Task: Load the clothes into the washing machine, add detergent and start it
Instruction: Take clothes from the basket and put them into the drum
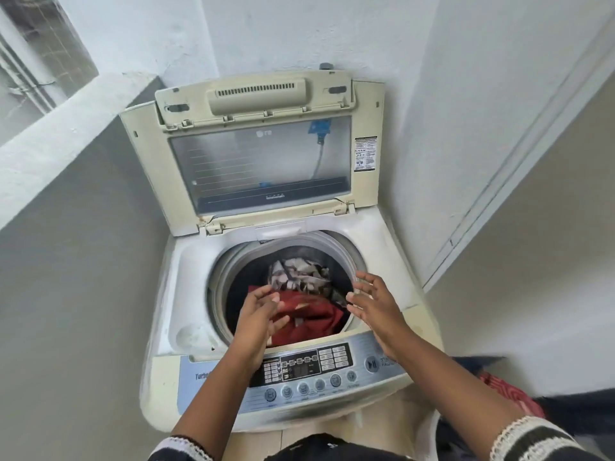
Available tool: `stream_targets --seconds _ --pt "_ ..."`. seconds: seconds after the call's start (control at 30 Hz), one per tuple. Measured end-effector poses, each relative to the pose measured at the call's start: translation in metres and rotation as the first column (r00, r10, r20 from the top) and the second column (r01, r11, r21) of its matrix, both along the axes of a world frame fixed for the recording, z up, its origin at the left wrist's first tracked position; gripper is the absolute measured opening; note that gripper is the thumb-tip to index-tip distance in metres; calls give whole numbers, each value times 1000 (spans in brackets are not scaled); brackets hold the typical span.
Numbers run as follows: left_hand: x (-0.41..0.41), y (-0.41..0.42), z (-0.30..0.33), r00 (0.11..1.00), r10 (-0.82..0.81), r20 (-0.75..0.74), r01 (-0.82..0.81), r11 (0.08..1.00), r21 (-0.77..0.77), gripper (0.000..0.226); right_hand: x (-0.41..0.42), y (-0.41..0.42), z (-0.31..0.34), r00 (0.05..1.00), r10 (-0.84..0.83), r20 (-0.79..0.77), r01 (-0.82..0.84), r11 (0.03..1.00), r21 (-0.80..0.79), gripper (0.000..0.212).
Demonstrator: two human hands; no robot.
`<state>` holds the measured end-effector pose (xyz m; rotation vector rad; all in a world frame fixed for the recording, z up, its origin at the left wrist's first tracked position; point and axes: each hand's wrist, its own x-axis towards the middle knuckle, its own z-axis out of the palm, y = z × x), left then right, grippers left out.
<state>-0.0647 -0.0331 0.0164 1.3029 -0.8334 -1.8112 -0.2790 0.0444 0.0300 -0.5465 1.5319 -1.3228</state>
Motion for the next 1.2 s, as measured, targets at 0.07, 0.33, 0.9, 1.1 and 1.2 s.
stream_targets --seconds 0.07,0.33,0.9,1.1,1.2 --pt "-18 12 6 996 -74 -44 74 997 13 28 -11 17 1 997 -64 52 66 997 -38 34" --pt "-123 86 34 810 -558 -182 567 824 -2 42 -72 116 5 955 -289 64 294 950 -106 24" --pt "-354 236 -66 235 -952 196 906 288 311 28 -239 390 -142 757 -654 -22 546 613 571 18" --pt "-411 274 -114 68 -960 271 925 163 344 28 -293 435 -209 758 -649 -63 504 522 688 13" --pt "-429 281 -132 59 -941 333 919 182 350 26 -320 447 -253 887 -431 -166 405 554 728 21"
